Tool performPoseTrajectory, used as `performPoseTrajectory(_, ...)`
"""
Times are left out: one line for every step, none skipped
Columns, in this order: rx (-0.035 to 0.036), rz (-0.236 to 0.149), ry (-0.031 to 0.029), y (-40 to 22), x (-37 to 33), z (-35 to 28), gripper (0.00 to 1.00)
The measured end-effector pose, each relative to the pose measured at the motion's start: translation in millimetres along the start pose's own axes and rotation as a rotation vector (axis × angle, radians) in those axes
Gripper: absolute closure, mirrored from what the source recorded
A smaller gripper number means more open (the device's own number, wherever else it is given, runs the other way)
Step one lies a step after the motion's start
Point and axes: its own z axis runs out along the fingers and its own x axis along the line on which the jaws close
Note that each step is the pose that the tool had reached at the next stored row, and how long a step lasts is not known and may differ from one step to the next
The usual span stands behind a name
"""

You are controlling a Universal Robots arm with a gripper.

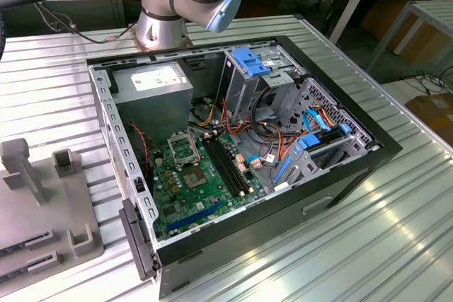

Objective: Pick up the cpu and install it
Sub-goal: 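Pick up the cpu and move it towards the insertion slot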

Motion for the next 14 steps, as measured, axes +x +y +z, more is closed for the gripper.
performPoseTrajectory(0.0001, 0.0, 0.0002, 0.0, 0.0, -0.4, 0.53)
performPoseTrajectory(0.0001, 0.0, 0.0002, 0.0, 0.0, -0.8, 0.53)
performPoseTrajectory(0.0, 0.0, 0.0001, 0.0, 0.0, -1.1, 0.53)
performPoseTrajectory(0.0001, 0.0, 0.0002, 0.0, 0.0, -1.4, 0.53)
performPoseTrajectory(0.0001, 0.0, 0.0001, 0.0, 0.0, -1.7, 0.53)
performPoseTrajectory(0.0001, 0.0, 0.0002, -0.1, 0.0, -2.5, 0.53)
performPoseTrajectory(0.0001, 0.0, 0.0002, -0.1, 0.0, -2.8, 0.53)
performPoseTrajectory(0.0001, 0.0, 0.0002, -0.1, 0.0, -3.1, 0.53)
performPoseTrajectory(0.0001, 0.0, 0.0002, -0.1, 0.0, -3.5, 0.53)
performPoseTrajectory(0.0001, 0.0, 0.0002, -0.1, 0.1, -3.9, 0.53)
performPoseTrajectory(0.0, 0.0, 0.0002, -0.1, 0.0, -4.2, 0.53)
performPoseTrajectory(0.0001, 0.0, 0.0002, -0.1, 0.1, -4.5, 0.53)
performPoseTrajectory(0.0001, 0.0, 0.0002, -0.1, 0.1, -4.9, 0.53)
performPoseTrajectory(0.0001, 0.0, 0.0002, -0.1, 0.1, -5.3, 0.53)
